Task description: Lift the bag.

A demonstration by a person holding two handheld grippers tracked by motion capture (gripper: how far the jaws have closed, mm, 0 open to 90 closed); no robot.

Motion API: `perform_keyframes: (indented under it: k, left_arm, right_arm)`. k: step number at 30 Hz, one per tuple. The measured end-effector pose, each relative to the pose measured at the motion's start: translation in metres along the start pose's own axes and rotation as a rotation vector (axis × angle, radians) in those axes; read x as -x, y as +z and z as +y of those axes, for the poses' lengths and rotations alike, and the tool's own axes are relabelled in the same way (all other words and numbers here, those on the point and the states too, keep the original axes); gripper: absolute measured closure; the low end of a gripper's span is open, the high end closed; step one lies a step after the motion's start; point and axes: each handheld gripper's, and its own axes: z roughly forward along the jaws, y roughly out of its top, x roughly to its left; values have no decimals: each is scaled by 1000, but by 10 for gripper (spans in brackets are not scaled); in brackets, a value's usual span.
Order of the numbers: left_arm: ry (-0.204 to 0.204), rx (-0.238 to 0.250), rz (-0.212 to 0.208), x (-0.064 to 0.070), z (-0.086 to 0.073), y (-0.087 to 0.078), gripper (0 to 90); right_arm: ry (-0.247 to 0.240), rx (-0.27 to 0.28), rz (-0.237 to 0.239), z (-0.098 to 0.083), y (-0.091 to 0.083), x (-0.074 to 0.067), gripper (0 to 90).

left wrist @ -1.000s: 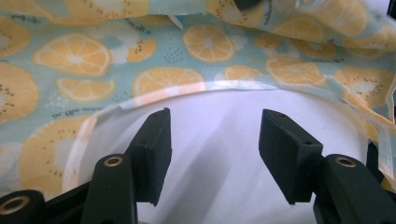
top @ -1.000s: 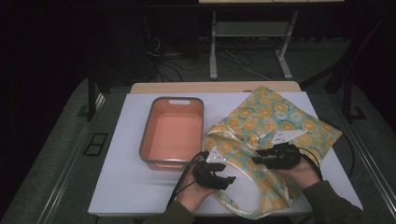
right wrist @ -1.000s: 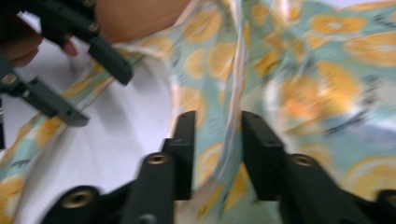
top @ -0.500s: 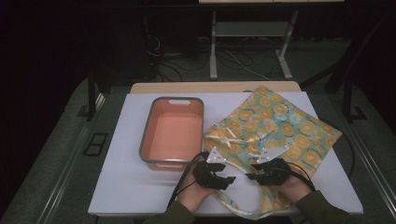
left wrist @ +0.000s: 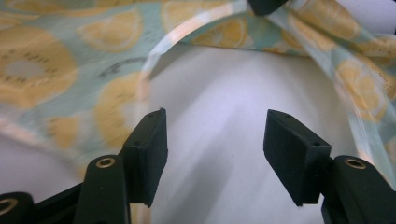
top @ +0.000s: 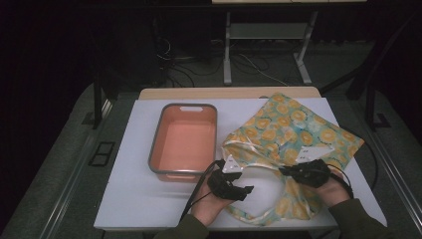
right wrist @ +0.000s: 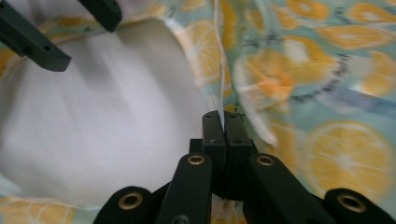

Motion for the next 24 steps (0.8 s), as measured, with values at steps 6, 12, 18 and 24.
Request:
perform_keyframes:
  k: [6, 12, 18, 24]
  left_arm:
    - [-8, 33, 27, 0, 8, 3, 361]
    - [-1, -6, 91, 1, 11, 22, 349]
    - [-31, -24, 129, -5, 13, 40, 426]
    - [-80, 6, 121, -15, 16, 52, 800]
  right_arm:
    - [34, 28, -20, -7, -16, 17, 898]
    - [40, 49, -9, -8, -22, 21, 898]
    - [53, 73, -14, -13, -31, 26, 898]
    - [58, 99, -8, -9, -29, 31, 898]
